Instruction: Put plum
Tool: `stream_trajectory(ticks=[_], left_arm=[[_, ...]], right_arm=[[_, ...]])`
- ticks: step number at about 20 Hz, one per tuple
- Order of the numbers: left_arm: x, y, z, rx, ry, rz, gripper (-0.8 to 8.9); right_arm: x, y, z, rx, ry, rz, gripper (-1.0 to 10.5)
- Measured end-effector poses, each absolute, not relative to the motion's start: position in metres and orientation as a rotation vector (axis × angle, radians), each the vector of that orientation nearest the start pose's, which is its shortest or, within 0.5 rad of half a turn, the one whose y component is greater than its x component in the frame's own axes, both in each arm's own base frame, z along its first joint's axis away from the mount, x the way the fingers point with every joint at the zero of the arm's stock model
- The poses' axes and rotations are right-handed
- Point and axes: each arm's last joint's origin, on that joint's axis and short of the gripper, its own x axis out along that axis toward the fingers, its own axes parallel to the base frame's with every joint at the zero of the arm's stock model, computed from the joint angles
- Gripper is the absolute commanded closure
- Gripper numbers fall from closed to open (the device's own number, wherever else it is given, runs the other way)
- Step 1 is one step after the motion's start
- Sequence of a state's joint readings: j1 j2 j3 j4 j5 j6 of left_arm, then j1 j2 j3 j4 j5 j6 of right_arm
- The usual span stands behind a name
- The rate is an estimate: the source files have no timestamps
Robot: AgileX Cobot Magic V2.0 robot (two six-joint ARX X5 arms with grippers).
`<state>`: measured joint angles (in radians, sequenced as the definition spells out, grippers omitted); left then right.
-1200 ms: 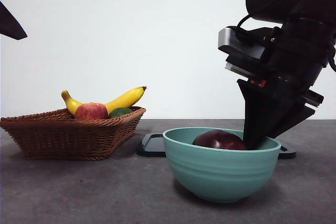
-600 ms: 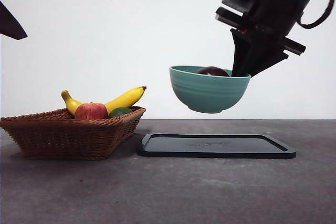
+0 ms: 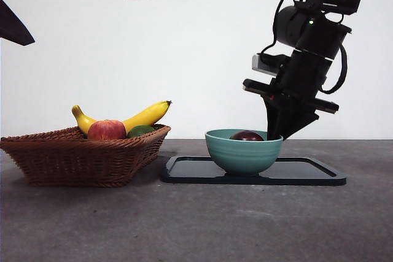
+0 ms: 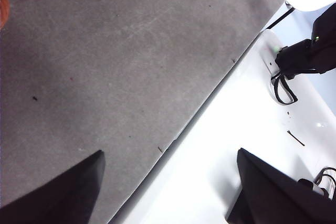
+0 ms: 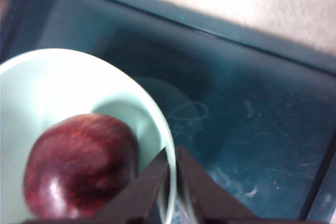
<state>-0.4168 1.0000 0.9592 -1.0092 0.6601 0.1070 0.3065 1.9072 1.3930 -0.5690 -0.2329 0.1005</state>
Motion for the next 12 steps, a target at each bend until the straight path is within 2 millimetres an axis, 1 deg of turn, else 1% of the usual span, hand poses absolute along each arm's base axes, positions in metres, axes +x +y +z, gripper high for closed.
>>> stream_trajectory(ticks=[5, 7, 8, 9, 10, 12], left_arm=[[0.148, -0.085, 0.297, -0.046, 1.036, -1.028, 4.12], [0.148, -0.085, 0.297, -0.045, 1.032, -1.029, 4.12], [0.148, -0.085, 0.297, -0.046, 1.032, -1.029, 4.12], [0.148, -0.085, 0.297, -0.045, 1.031, -1.029, 4.12], [0.148, -0.085, 0.297, -0.046, 1.032, -1.029, 4.12], [0.148, -0.085, 0.297, -0.045, 1.031, -1.029, 4.12]], right_arm=[[0.376, 0.125, 0.198, 0.050, 1.120, 0.429, 9.2], [0.376, 0.125, 0.198, 0.050, 1.122, 0.428, 7.7], [0.375, 0.125, 0.199, 0.050, 1.121, 0.428, 7.7], [0.374, 0.125, 0.204, 0.049, 1.110, 0.428, 7.7], [0.371, 0.124, 0.215, 0.050, 1.082, 0.431, 7.7], [0.359, 0.118, 0.249, 0.050, 0.994, 0.426, 7.7]])
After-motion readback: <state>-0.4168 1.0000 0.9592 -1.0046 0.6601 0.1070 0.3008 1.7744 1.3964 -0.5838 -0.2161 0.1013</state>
